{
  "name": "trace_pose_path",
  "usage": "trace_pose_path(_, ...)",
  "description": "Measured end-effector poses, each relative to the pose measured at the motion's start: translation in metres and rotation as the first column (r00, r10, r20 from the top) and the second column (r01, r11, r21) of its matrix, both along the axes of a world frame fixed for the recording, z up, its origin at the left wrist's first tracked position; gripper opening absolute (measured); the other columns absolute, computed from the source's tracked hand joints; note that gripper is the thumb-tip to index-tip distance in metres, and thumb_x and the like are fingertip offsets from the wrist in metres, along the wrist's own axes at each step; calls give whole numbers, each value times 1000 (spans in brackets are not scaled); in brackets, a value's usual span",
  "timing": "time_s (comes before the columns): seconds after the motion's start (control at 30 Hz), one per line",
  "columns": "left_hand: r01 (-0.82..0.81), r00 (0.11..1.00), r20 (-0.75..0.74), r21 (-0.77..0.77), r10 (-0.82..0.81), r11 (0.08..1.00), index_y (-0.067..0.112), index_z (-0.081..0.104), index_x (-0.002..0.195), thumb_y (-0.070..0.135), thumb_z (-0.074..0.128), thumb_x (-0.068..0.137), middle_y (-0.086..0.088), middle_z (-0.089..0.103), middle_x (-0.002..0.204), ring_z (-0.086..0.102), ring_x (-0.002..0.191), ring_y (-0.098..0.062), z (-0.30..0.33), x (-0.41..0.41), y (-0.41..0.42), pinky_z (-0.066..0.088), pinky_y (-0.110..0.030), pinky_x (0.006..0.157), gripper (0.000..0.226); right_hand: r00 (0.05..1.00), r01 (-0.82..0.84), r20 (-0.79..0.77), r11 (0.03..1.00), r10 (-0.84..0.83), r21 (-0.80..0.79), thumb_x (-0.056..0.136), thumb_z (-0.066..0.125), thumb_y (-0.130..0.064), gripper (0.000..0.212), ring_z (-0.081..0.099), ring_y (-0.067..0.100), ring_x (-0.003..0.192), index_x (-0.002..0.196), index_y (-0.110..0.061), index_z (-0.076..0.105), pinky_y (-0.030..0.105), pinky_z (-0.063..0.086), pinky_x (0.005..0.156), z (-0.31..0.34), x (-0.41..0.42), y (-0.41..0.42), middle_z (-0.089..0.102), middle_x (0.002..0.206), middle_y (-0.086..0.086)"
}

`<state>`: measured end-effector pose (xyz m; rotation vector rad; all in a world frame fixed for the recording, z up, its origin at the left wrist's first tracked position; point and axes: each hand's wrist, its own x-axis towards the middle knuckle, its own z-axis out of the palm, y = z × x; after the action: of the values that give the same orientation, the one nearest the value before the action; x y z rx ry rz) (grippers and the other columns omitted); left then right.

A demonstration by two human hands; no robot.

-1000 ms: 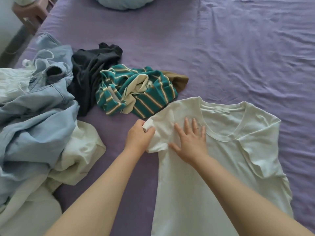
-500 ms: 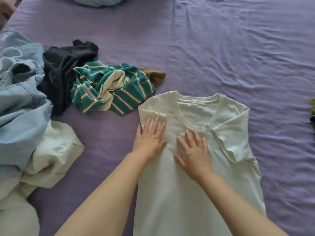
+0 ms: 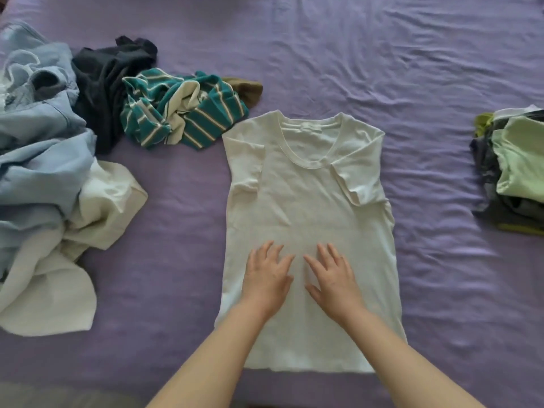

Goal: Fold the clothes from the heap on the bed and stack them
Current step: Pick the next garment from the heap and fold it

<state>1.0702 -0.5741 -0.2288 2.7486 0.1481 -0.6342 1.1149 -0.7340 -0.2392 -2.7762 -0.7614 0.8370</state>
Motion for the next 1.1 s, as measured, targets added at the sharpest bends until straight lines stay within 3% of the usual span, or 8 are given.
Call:
trace_pose_path(0.17, 30, 993, -109, -77, -38, 997, 30, 55, 125, 35, 49, 94, 5, 49, 126, 39, 122, -20, 4, -71, -33, 27, -29, 95, 33, 997, 13, -78, 997, -7, 80, 92, 56, -28, 53, 0, 27, 147, 142, -29, 39, 38, 10, 116, 5, -70, -36, 11, 159, 6)
trace_pose_path(0.3, 112, 975, -179, -97, -128, 989, 32, 59, 119, 37, 49, 93, 5, 51, 119, 42, 116, -19, -1, -106, -40, 27, -31, 89, 29, 996, 2, -89, 991, 9, 133, 64, 85, -20, 44, 43, 38, 131, 106, -26, 71, 47, 44, 98, 12, -101, -55, 49, 140, 13)
trace_pose_path(0.37, 140, 971, -187, -79, -152, 987, 34, 56, 118, 40, 51, 90, 6, 49, 118, 40, 116, -19, -6, -117, -42, 26, -32, 89, 29, 999, 22, -37, 988, -17, 154, 47, 92, -22, 44, 55, 37, 120, 87, -28, 73, 45, 53, 85, 10, -112, -61, 59, 130, 12)
trace_pose_path(0.53, 197, 960, -187, -82, -209, 977, 31, 48, 116, 42, 62, 78, 3, 42, 121, 37, 114, -22, -25, -123, -42, 26, -35, 89, 42, 1000, -22, -14, 993, 24, 120, 43, 91, -37, 53, 45, 34, 130, 88, -31, 63, 46, 45, 94, -7, -129, -69, 49, 141, 9)
trace_pose_path(0.73, 124, 988, -74, -177, -139, 976, 16, 66, 100, 28, 53, 90, -5, 58, 106, 50, 105, -28, -18, -118, -35, 36, -35, 80, 20, 997, 32, 58, 982, -43, 186, 55, 89, -25, 29, 51, 35, 125, 72, -30, 66, 48, 46, 92, -3, -127, -63, 55, 135, 10)
trace_pose_path(0.93, 60, 977, -188, -212, -101, 975, 18, 60, 103, 29, 43, 96, -3, 62, 106, 53, 102, -25, -8, -104, -31, 39, -36, 84, 21, 998, -33, 48, 993, 27, 117, 40, 92, -28, 41, 59, 35, 115, 70, -27, 65, 42, 53, 81, 4, -122, -63, 61, 127, 10)
trace_pose_path(1.03, -175, 963, -251, -290, 101, 941, 17, 58, 104, 29, 44, 99, -6, 65, 103, 57, 97, -28, -2, -94, -30, 42, -36, 78, 19, 991, 126, 8, 954, -133, 273, 61, 87, -12, 22, 65, 34, 100, 75, -18, 70, 38, 55, 73, 4, -108, -61, 70, 106, 7)
trace_pose_path(1.1, -271, 947, -251, -286, 201, 919, 19, 58, 107, 34, 44, 99, -4, 65, 105, 58, 98, -26, 4, -86, -26, 43, -35, 76, 21, 962, 274, -81, 913, -262, 301, 82, 73, -21, 9, 64, 26, 93, 91, -20, 72, 34, 51, 70, 11, -92, -61, 69, 95, 0)
